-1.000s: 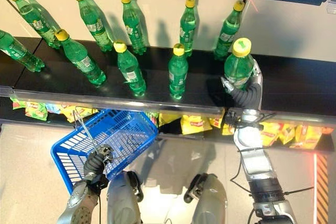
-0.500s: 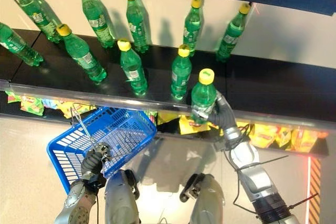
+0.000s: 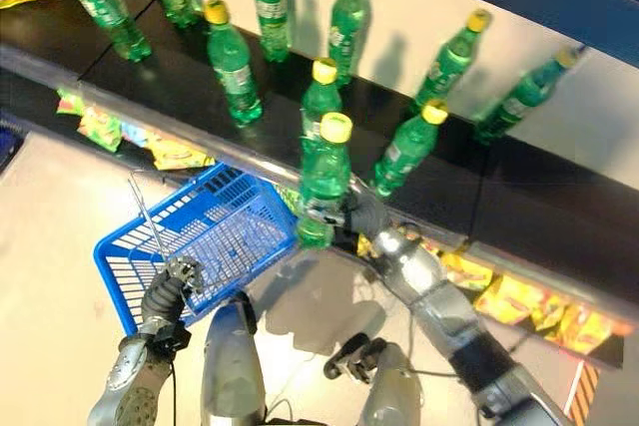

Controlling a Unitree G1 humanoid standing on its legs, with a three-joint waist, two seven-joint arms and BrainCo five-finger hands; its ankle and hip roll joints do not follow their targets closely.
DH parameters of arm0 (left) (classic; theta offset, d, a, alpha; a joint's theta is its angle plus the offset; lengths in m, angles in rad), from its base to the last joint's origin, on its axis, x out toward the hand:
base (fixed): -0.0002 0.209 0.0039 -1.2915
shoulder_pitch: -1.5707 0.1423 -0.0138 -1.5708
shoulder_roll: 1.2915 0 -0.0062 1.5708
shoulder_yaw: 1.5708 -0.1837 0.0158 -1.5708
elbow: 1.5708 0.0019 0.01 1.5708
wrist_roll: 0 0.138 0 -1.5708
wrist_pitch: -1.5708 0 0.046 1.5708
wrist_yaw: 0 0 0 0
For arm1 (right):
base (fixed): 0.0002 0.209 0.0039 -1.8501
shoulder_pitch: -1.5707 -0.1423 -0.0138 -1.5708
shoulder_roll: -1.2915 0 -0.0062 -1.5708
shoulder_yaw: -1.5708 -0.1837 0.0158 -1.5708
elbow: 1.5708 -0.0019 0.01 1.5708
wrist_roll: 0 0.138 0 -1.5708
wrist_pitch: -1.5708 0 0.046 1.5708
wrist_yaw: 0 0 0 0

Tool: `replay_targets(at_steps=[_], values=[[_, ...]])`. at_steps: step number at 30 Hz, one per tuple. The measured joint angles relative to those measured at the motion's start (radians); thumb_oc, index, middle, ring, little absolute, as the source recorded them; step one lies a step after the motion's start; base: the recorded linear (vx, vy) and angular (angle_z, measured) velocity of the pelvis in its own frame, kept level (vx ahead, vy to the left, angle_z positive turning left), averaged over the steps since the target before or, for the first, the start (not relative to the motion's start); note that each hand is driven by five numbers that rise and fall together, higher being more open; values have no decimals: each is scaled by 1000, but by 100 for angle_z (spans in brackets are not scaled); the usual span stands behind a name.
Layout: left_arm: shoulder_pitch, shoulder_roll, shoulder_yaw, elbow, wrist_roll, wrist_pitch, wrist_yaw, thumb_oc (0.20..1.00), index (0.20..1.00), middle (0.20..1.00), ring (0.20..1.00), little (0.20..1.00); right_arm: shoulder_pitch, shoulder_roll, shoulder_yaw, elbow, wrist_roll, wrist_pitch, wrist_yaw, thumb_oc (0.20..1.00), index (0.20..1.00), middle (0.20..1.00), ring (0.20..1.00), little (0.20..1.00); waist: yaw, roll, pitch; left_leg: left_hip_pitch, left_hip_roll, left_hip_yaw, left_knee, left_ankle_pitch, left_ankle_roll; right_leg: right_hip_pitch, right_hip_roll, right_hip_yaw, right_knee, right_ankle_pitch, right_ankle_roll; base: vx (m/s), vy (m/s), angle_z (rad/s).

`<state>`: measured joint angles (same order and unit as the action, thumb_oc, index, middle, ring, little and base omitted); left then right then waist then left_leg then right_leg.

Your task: Pick up the snacks into the basket

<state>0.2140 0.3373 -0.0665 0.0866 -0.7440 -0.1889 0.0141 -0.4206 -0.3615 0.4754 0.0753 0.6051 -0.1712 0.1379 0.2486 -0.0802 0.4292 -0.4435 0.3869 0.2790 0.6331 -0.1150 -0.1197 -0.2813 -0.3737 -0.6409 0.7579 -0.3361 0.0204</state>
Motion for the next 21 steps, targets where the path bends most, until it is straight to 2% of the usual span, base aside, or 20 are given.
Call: replay_targets(at_steps=[1, 3, 5, 7, 10, 16, 17, 21], values=[[-3, 1, -3, -4, -10, 0, 0, 200, 200, 200, 200, 200, -15, 7, 2, 21, 0, 0, -9, 200, 200, 200, 200, 200, 4, 0, 1, -3, -1, -4, 0, 1, 1, 0, 0, -2, -2, 0, 0, -24, -39, 28], [-3, 6, -3, -20, -39, 2, 0, 200, 200, 200, 200, 200, -56, 57, 15, 87, 0, 1, -33, 200, 200, 200, 200, 200, 42, 2, 5, -8, -7, -9, -3, 3, 3, 3, -4, -9, 0, -1, 2, -20, -39, 16], [-8, 21, -23, -33, -63, 8, 2, 200, 200, 200, 200, 200, -109, 125, 24, 185, 0, 1, -71, 200, 200, 200, 200, 200, 66, 14, 14, -19, -25, -26, -12, 13, 6, 17, -12, -29, 4, -3, 6, -9, -39, 37], [-38, 39, -50, -65, -75, 11, 1, 200, 200, 200, 200, 200, -171, 141, 39, 263, -3, 15, -104, 200, 200, 200, 200, 200, 77, 26, 23, -35, -43, -53, -23, 28, 12, 28, -25, -55, 6, -10, 13, -9, -24, 57], [-58, 65, -92, -98, -77, 14, 0, 200, 200, 200, 200, 200, -235, 178, 52, 347, -5, 22, -123, 200, 200, 200, 200, 200, 126, 41, 34, -44, -55, -69, -32, 39, 14, 43, -34, -75, 7, -19, 20, -7, -9, 33], [-112, 90, -162, -106, -99, 30, -6, 200, 200, 200, 200, 200, -344, 248, 39, 555, -25, 21, -148, 200, 200, 200, 200, 200, 142, 53, 41, -63, -92, -111, -35, 46, 19, 76, -54, -119, 6, -25, 37, 2, -1, 30], [-155, 99, -194, -113, -101, 35, -16, 200, 200, 200, 200, 200, -377, 259, 27, 629, -35, 19, -169, 200, 200, 200, 200, 200, 164, 58, 44, -76, -110, -127, -43, 51, 23, 84, -56, -126, 8, -31, 45, 3, -6, 45], [-190, 107, -255, -141, -121, 43, -35, 200, 200, 200, 200, 200, -425, 258, 3, 761, -82, 19, -197, 200, 200, 200, 200, 200, 182, 72, 52, -94, -136, -151, -48, 62, 27, 102, -72, -156, 5, -39, 58, 2, 33, 37]])
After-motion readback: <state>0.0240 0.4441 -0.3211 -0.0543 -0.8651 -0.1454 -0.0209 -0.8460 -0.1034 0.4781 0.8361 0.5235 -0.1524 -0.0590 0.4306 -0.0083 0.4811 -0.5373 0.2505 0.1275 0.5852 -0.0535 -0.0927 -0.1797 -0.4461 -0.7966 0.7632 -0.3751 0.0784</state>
